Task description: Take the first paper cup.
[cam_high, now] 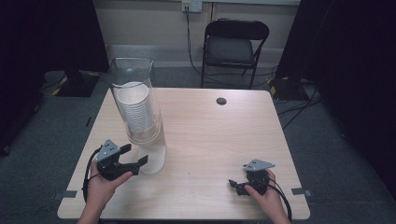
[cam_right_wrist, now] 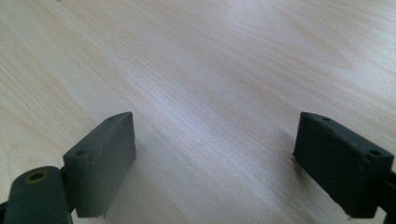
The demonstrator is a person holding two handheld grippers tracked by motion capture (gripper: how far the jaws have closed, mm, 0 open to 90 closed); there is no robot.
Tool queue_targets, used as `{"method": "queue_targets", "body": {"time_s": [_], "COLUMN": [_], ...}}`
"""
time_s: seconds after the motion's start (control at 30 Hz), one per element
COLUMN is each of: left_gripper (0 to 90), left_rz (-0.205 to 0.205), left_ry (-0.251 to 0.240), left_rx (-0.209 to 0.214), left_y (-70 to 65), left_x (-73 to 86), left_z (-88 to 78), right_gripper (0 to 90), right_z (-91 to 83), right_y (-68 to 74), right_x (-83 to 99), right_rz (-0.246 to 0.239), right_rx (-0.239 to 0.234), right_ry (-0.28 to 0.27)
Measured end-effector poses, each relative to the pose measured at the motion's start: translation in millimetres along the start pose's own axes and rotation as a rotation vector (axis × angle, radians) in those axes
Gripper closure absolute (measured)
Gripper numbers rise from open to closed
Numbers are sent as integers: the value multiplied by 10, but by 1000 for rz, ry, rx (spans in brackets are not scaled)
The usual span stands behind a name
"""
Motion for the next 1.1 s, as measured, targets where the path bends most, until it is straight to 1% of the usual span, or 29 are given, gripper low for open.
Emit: {"method": "queue_targets", "body": {"time_s": [0.1, 0.2, 0.3, 0.33, 0.37, 0.4, 0.43, 0.47, 0.57, 0.6, 0.63, 0.67, 0.73, 0.77, 0.8, 0.87, 0.97, 1.0, 1.03, 1.07, 1.1], "left_gripper": [168, 170, 173, 173, 173, 173, 173, 173, 174, 177, 180, 185, 212, 225, 226, 231, 275, 288, 299, 299, 297], "left_rz": [-20, -29, -23, -23, -17, -17, -11, -12, -11, -7, -7, -17, -16, -12, -12, -9, -6, 2, -1, -1, 0], "left_ry": [-30, -41, -47, -47, -58, -58, -79, -88, -89, -99, -99, -115, -122, -134, -134, -157, -169, -187, -200, -200, -201], "left_rx": [-8, -12, -29, -29, -44, -44, -54, -53, -57, -71, -71, -81, -86, -92, -92, -108, -110, -124, -123, -123, -132], "left_y": [-7, -11, -11, -11, -21, -21, -36, -45, -60, -69, -69, -78, -82, -93, -93, -106, -110, -117, -123, -123, -130], "left_x": [-53, -78, -85, -85, -94, -94, -108, -113, -117, -123, -123, -136, -142, -147, -147, -159, -163, -176, -186, -186, -195], "left_z": [19, 61, 116, 116, 147, 147, 178, 195, 232, 264, 264, 285, 295, 314, 314, 327, 330, 326, 326, 326, 329], "right_gripper": [122, 122, 122, 122, 123, 123, 122, 122, 122, 122, 122, 122, 122, 122, 122, 122, 122, 122, 122, 122, 123], "right_z": [0, 0, 0, 0, 0, 0, 0, 0, 0, 0, 0, 0, 0, 0, 0, 0, 0, 0, 0, 0, 0], "right_y": [0, 0, 0, 0, 0, 0, 0, 0, 0, 0, 0, 0, 0, 0, 0, 0, 0, 0, 0, 0, 0], "right_x": [0, 0, 0, 0, 0, 0, 0, 0, 0, 0, 0, 0, 0, 0, 0, 0, 0, 0, 0, 0, 0], "right_rz": [0, 0, 0, 0, 0, 0, 0, 0, 0, 0, 0, 0, 0, 0, 0, 0, 0, 0, 0, 0, 0], "right_rx": [0, 0, 0, 0, 0, 0, 0, 0, 0, 1, 0, 0, 0, 0, 0, 0, 0, 0, 0, 0, 0], "right_ry": [0, 0, 0, 0, 0, 0, 0, 0, 0, 0, 0, 0, 0, 0, 0, 0, 0, 0, 0, 0, 0]}}
Point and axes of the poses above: each handheld gripper's, and its own axes: z roughly forward along the jaws, x roughly out of its underside, y roughly to its left, the point moved 3 cm from there along z, roughly forward along the jaws, and after that the axes turned 14 degrees about -x, right-handed, at the moved point
